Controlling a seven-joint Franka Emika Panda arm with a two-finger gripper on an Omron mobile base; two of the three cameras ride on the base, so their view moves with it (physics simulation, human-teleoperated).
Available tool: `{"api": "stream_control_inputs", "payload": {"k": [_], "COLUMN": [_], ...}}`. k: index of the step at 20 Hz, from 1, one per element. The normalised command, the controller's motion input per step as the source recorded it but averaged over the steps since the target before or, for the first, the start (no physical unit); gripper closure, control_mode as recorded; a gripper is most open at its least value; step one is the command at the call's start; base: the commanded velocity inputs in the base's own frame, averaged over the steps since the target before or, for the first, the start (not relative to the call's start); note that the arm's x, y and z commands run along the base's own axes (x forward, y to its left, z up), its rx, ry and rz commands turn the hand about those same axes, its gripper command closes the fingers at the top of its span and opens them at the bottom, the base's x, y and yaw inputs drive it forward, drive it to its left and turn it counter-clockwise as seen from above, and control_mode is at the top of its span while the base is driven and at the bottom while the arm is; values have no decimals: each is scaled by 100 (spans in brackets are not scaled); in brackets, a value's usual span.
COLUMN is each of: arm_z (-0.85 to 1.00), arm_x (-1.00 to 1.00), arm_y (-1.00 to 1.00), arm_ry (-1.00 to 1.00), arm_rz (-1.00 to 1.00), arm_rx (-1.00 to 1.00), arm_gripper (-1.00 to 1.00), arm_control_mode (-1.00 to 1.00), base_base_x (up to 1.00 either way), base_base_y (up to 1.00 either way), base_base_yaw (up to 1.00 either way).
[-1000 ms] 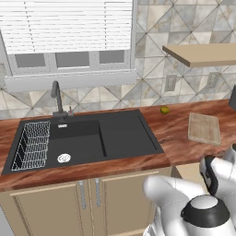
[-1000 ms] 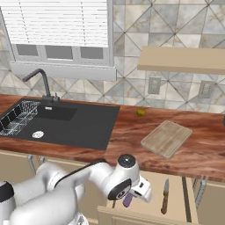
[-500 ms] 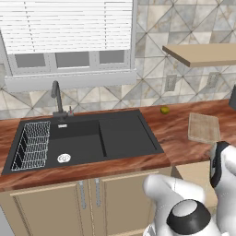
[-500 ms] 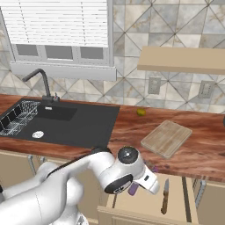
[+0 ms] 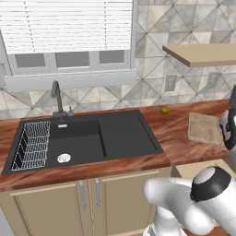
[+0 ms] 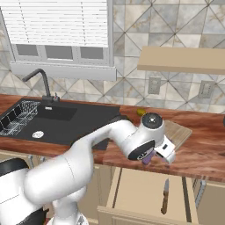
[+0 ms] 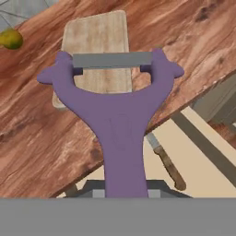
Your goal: Open the drawer on the right and place the cutting tools on the cutting board.
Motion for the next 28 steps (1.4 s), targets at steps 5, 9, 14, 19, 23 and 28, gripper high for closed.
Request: {"api": "stream_control_inputs", "payload": {"k": [5,9,14,19,23,28], "arm_z": [20,-7,-27,-32,-22,-31], "arm_x": [34,23,39,47,44,41], "arm_y": [-19,0,0,-2,-9,-10], "arm_ry": [4,0,0,0,0,0], "arm_rz": [2,0,0,0,0,0], "arm_rx": [5,-1,-9,-11,-1,0], "arm_gripper": [100,100,100,100,100,100], "arm_control_mode": [-100,-100,-100,-100,-100,-100], "base_base_x": [0,0,0,0,0,0], "base_base_y": [0,0,0,0,0,0], "base_base_yaw": [0,0,0,0,0,0]}}
